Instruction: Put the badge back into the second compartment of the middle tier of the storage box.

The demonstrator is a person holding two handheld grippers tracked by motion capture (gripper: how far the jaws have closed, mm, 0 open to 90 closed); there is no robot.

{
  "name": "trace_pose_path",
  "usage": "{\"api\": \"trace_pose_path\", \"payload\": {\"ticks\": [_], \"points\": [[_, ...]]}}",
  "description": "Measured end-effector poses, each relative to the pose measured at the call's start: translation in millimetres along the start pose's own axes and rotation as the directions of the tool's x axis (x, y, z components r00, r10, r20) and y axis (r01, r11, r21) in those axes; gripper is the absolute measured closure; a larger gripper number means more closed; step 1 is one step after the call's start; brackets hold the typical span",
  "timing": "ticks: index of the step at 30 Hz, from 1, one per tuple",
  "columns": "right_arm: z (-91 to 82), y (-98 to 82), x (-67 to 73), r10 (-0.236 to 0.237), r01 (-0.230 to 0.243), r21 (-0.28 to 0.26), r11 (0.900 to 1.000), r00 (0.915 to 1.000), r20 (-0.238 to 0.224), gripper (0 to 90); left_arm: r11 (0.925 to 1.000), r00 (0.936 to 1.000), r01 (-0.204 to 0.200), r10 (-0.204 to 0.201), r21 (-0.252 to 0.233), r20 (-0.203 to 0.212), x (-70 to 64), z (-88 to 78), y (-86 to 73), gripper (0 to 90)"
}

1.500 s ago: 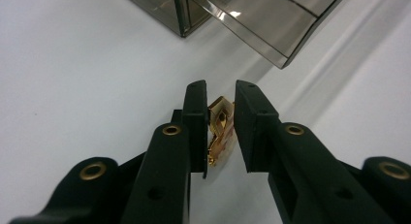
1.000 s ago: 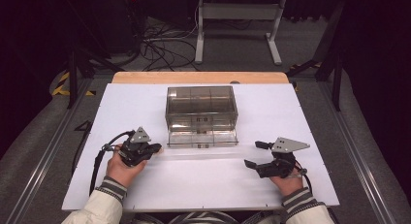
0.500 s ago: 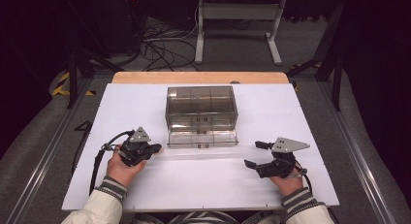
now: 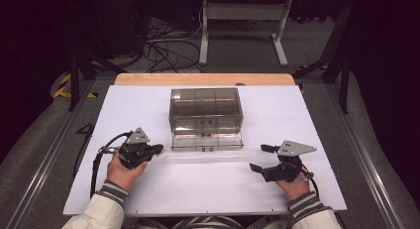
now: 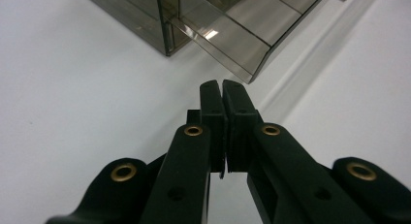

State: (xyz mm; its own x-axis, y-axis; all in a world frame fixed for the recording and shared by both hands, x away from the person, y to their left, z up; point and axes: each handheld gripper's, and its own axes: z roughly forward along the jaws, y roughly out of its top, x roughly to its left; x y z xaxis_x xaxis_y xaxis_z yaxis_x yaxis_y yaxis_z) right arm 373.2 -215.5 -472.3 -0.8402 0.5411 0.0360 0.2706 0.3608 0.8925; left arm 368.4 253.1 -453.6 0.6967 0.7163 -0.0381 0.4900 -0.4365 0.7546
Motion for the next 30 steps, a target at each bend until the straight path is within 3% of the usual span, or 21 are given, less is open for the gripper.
{"api": "trace_pose_path", "payload": {"ticks": [12, 15, 23, 30], "points": [[0.1, 0.0, 0.0, -0.001, 0.001, 0.0, 1.0, 1.0, 0.001, 16.1, 0.9954, 0.9997, 0.025, -0.024, -0.092, 0.009, 1.3, -14.8, 5.3, 88.7], [0.1, 0.0, 0.1, -0.002, 0.002, 0.0, 1.0, 1.0, 0.002, 16.1, 0.9937, 0.9999, 0.014, -0.014, -0.112, 0.003, 1.8, -18.2, 7.2, 88.6], [0.2, 0.0, 0.2, -0.003, 0.003, 0.001, 1.0, 1.0, 0.002, 16.1, 0.9889, 0.9993, 0.033, -0.03, -0.145, 0.02, 0.9, -23.2, 8.5, 88.6], [0.4, -0.1, 0.2, -0.002, 0.002, 0.002, 1.0, 1.0, 0.003, 16.1, 0.988, 0.9995, 0.025, -0.022, -0.152, 0.021, 1.8, -26.3, 12.1, 88.6]]}}
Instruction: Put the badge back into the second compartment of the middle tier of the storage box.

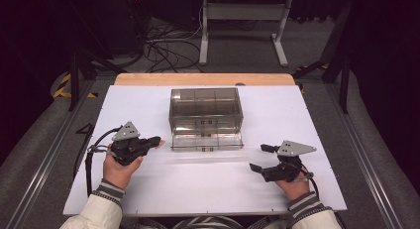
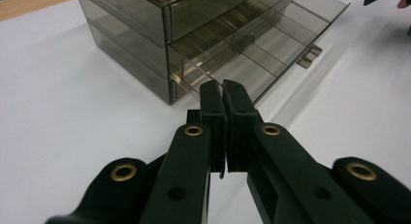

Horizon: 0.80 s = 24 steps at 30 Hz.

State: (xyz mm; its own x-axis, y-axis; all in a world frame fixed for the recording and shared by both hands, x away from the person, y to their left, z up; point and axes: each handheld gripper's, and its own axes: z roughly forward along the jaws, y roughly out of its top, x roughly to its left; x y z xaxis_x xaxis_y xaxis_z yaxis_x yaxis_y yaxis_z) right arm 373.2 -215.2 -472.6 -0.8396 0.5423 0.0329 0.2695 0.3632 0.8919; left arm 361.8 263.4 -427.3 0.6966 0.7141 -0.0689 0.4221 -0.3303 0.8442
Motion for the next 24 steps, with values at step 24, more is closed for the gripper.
{"api": "trace_pose_path", "payload": {"ticks": [24], "points": [[0.2, -0.2, -0.3, 0.003, -0.003, 0.003, 1.0, 1.0, 0.005, 16.1, 0.9966, 0.9991, -0.003, 0.006, -0.082, 0.042, -6.6, -0.3, 29.4, 88.6]]}}
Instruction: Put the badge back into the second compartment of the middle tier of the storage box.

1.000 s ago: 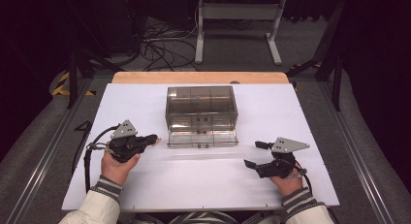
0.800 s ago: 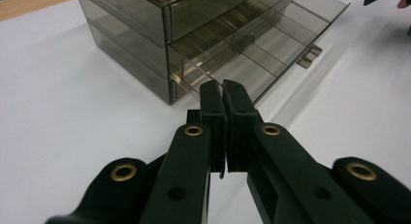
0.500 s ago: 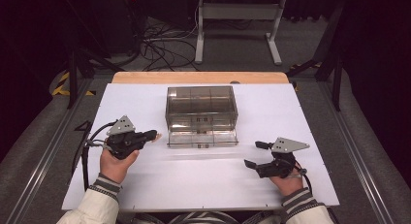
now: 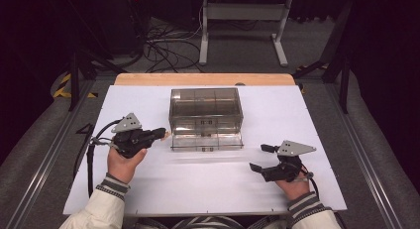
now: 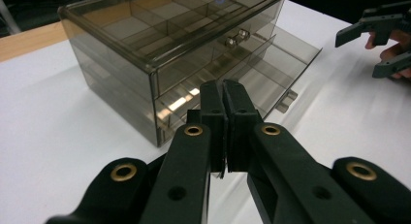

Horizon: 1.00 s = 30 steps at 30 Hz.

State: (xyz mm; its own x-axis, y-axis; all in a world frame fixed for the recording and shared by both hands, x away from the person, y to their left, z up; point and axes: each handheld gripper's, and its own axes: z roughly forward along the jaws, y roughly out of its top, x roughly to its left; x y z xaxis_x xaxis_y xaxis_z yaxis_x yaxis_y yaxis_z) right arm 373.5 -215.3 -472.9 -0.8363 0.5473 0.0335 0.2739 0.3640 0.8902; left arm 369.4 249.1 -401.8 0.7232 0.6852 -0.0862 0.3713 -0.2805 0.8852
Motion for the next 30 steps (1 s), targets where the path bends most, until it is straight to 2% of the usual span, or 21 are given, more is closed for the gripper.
{"api": "trace_pose_path", "payload": {"ticks": [5, 11, 12, 13, 14, 15, 16, 20, 21, 22, 23, 26, 27, 28, 30], "points": [[0.0, 0.0, 0.0, 0.001, -0.001, 0.0, 1.0, 1.0, 0.0, 16.1, 0.9999, 0.9998, -0.003, 0.003, -0.01, 0.018, -3.2, 7.9, 6.6, 88.6], [-0.1, 0.0, 0.0, 0.0, 0.0, 0.0, 1.0, 1.0, -0.001, 16.1, 0.9996, 0.9987, 0.021, -0.02, -0.017, 0.047, -3.3, 19.5, 9.3, 88.6], [-0.1, 0.0, 0.0, -0.001, 0.001, 0.0, 1.0, 1.0, -0.001, 16.1, 0.9992, 0.9978, 0.036, -0.035, -0.018, 0.056, -3.5, 21.4, 9.2, 88.6], [0.0, 0.0, 0.1, -0.001, 0.001, 0.0, 1.0, 1.0, -0.002, 16.1, 0.9992, 0.9979, 0.034, -0.033, -0.022, 0.055, -2.6, 22.9, 9.3, 88.6], [0.1, 0.0, 0.2, -0.002, 0.002, 0.001, 1.0, 1.0, -0.002, 16.1, 0.9979, 0.9958, 0.061, -0.059, -0.023, 0.07, -3.9, 24.2, 8.9, 88.6], [0.1, 0.0, 0.3, -0.002, 0.002, 0.001, 1.0, 1.0, -0.001, 16.1, 0.9985, 0.9966, 0.047, -0.045, -0.026, 0.068, -2.5, 25.8, 9.3, 88.6], [0.1, 0.0, 0.3, -0.002, 0.002, 0.001, 1.0, 1.0, -0.001, 16.1, 0.997, 0.9943, 0.071, -0.068, -0.031, 0.082, -4.1, 27.8, 9.1, 88.7], [0.2, 0.0, 0.5, -0.003, 0.003, 0.001, 1.0, 1.0, -0.002, 16.1, 0.9987, 0.996, 0.046, -0.044, -0.021, 0.077, -5.5, 34.1, 10.3, 88.6], [0.2, 0.1, 0.6, -0.003, 0.003, 0.002, 1.0, 1.0, -0.002, 16.1, 0.9976, 0.9942, 0.066, -0.063, -0.022, 0.087, -7.6, 36.7, 10.3, 88.6], [0.2, 0.1, 0.6, -0.004, 0.004, 0.001, 1.0, 1.0, -0.003, 16.1, 0.9984, 0.9953, 0.052, -0.05, -0.022, 0.083, -7.2, 38.4, 10.7, 88.6], [0.2, 0.1, 0.6, -0.004, 0.004, 0.001, 1.0, 1.0, -0.003, 16.1, 0.9975, 0.9933, 0.068, -0.066, -0.019, 0.095, -9.1, 40.5, 10.7, 88.7], [0.4, 0.1, 0.8, -0.006, 0.006, 0.002, 1.0, 1.0, -0.004, 16.1, 0.9989, 0.9949, 0.044, -0.043, -0.016, 0.091, -9.8, 44.9, 11.7, 88.6], [0.4, 0.1, 0.9, -0.007, 0.007, 0.002, 1.0, 1.0, -0.004, 16.1, 0.9975, 0.9924, 0.069, -0.067, -0.017, 0.103, -12.1, 47.0, 11.4, 88.6], [0.4, 0.1, 0.9, -0.008, 0.008, 0.002, 1.0, 1.0, -0.004, 16.1, 0.9985, 0.9938, 0.053, -0.051, -0.015, 0.099, -11.8, 48.4, 11.9, 88.6], [0.5, 0.1, 1.0, -0.008, 0.008, 0.003, 1.0, 1.0, -0.004, 16.1, 0.9983, 0.993, 0.057, -0.056, -0.014, 0.104, -13.7, 51.6, 12.3, 88.6]]}}
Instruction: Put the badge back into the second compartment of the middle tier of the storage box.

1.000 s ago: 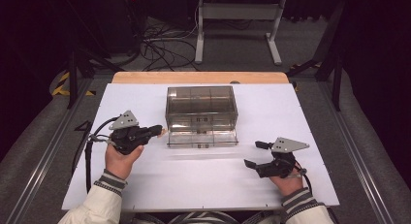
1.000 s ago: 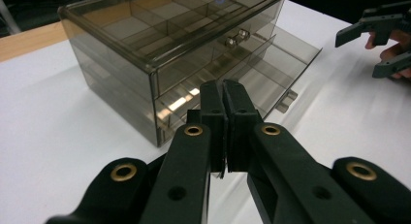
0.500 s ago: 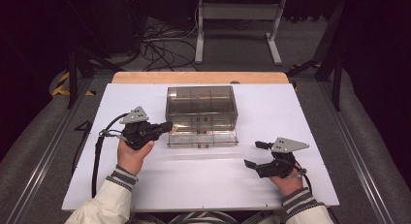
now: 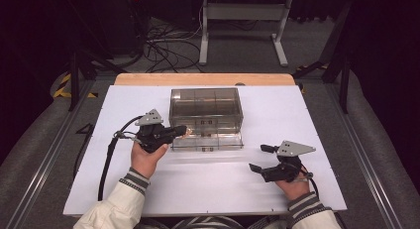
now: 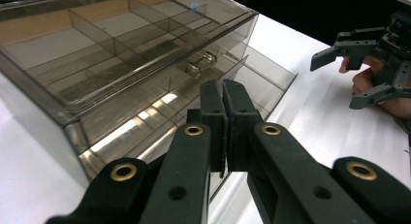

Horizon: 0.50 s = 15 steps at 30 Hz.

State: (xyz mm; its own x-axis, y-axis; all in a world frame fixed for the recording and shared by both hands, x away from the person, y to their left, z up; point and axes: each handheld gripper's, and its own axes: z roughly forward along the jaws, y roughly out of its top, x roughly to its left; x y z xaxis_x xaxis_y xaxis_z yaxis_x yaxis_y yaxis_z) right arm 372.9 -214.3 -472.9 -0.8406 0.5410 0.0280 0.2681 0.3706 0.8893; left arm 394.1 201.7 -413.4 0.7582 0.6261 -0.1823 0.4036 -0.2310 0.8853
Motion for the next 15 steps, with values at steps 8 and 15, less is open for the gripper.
{"api": "trace_pose_path", "payload": {"ticks": [8, 15], "points": [[0.1, 0.0, 0.3, -0.003, 0.003, 0.001, 1.0, 1.0, -0.001, 16.1, 0.9999, 0.9999, -0.005, 0.005, 0.011, 0.016, -5.0, 15.5, -0.5, 88.6], [0.2, 0.0, 0.6, -0.005, 0.005, 0.0, 1.0, 1.0, -0.004, 16.1, 0.9994, 0.9995, -0.02, 0.019, 0.027, 0.025, -8.6, 30.1, -1.7, 88.6]]}}
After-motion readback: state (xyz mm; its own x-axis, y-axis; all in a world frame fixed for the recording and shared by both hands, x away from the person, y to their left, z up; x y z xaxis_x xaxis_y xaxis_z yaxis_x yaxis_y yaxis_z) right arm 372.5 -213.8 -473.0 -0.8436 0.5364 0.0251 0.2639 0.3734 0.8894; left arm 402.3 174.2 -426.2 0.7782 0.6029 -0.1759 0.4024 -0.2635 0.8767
